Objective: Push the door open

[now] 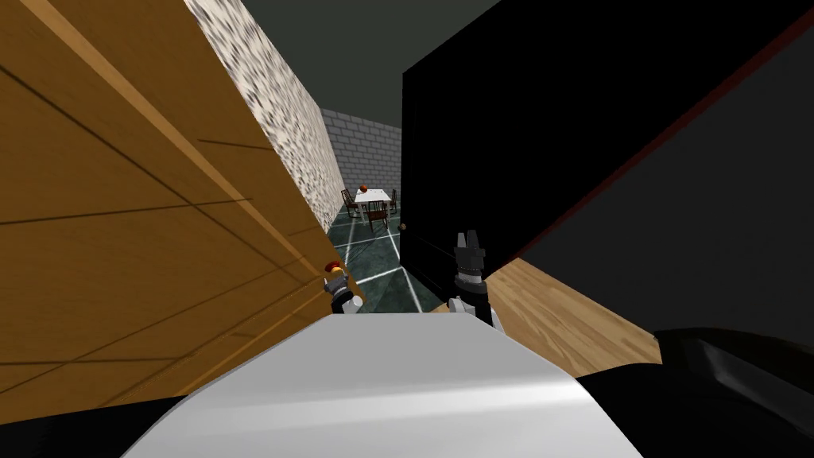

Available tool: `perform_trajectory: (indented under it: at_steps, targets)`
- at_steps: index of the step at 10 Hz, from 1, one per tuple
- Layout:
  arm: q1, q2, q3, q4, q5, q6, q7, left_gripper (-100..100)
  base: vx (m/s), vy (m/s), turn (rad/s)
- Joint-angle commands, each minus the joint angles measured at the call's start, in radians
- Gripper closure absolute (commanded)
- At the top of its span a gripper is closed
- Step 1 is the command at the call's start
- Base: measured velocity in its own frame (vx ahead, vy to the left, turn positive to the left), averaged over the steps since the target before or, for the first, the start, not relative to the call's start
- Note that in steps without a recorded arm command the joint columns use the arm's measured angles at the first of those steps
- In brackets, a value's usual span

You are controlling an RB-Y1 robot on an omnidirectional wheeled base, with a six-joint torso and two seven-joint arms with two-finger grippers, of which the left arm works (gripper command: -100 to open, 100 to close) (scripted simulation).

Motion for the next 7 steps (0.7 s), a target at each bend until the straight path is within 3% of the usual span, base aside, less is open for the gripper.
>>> perform_trajectory:
  at_steps: [1,5,6,7]
  targets:
    - [0.008,-0.004,0.034,-0.018,-0.001,-0.003,-0.004,100,0.138,0.005,0.075]
    - [-0.006,-0.032,0.076,-0.005,-0.011,-0.003,0.000,100,0.155,-0.004,0.075]
    - [-0.004,-0.032,0.062,-0.005,-0.012,0.004,0.000,100,0.076,-0.008,0.026]
    - [-0.006,0.001,0.083,-0.004,0.001,-0.007,-0.008,100,0.106,0.058,0.013]
